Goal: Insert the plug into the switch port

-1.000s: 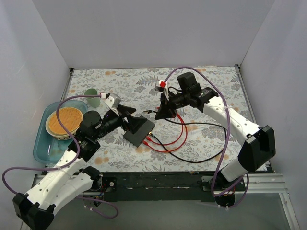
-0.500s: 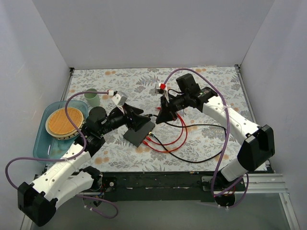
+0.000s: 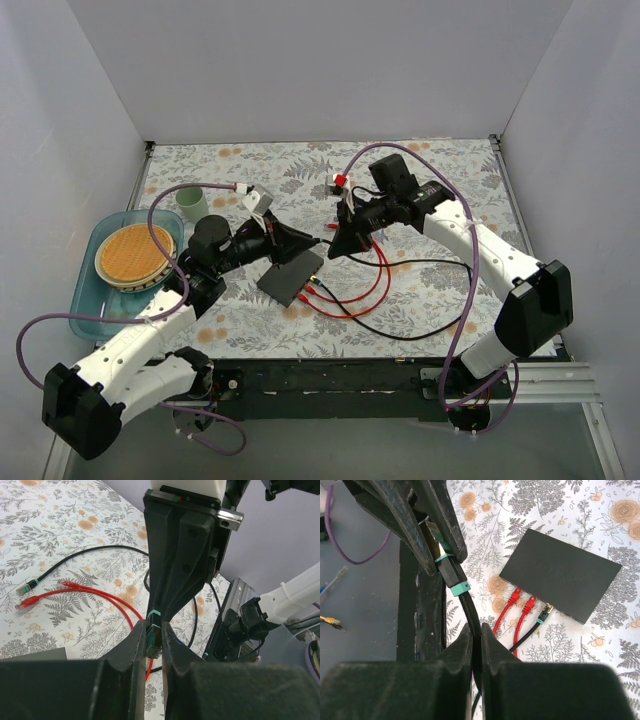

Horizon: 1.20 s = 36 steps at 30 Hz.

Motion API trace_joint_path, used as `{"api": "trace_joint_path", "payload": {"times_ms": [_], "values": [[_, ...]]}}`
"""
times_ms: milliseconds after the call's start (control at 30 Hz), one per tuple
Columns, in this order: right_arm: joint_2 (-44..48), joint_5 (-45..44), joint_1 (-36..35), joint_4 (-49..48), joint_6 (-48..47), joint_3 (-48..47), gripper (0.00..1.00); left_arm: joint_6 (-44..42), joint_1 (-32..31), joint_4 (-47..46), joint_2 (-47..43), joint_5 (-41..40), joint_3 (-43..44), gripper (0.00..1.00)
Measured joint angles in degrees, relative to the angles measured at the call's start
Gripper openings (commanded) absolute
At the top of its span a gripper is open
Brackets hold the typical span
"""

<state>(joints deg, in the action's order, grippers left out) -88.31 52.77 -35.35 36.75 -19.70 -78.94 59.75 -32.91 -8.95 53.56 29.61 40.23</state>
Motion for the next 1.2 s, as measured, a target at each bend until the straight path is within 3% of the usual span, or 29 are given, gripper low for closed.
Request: {"api": "trace_joint_path", "payload": {"times_ms": [67, 167, 367, 767, 933, 1200], "values": [[0.1, -1.4, 0.0, -0.2, 0.4, 0.0, 0.36, 1.0, 0.0, 1.1, 0.8, -0.6, 0.9, 0.00], [1.0, -6.1, -0.7, -1.7, 2.1, 0.5, 0.53, 3.5, 0.0, 3.4, 2.6, -2.2, 3.0, 0.00], [7.9, -20.4, -4.9, -6.3, 4.4, 3.6, 0.66, 9.5, -0.1, 9.8, 7.2, -5.0, 10.3, 0.00], [21.3, -46.2, -14.3, -21.1, 2.8, 15.7, 0.64, 20.0, -0.2, 24.6, 12.8, -8.1, 21.4, 0.00], [26.3, -49.6, -15.6, -26.9, 1.7, 20.0, 0.63, 23.8, -0.2, 27.2, 15.4, -7.4, 23.0, 0.00], [26.6, -50.0, -16.2, -31.2, 0.7, 20.7, 0.56, 27.6, -0.2, 28.2, 17.1, -4.7, 23.1, 0.00]]}}
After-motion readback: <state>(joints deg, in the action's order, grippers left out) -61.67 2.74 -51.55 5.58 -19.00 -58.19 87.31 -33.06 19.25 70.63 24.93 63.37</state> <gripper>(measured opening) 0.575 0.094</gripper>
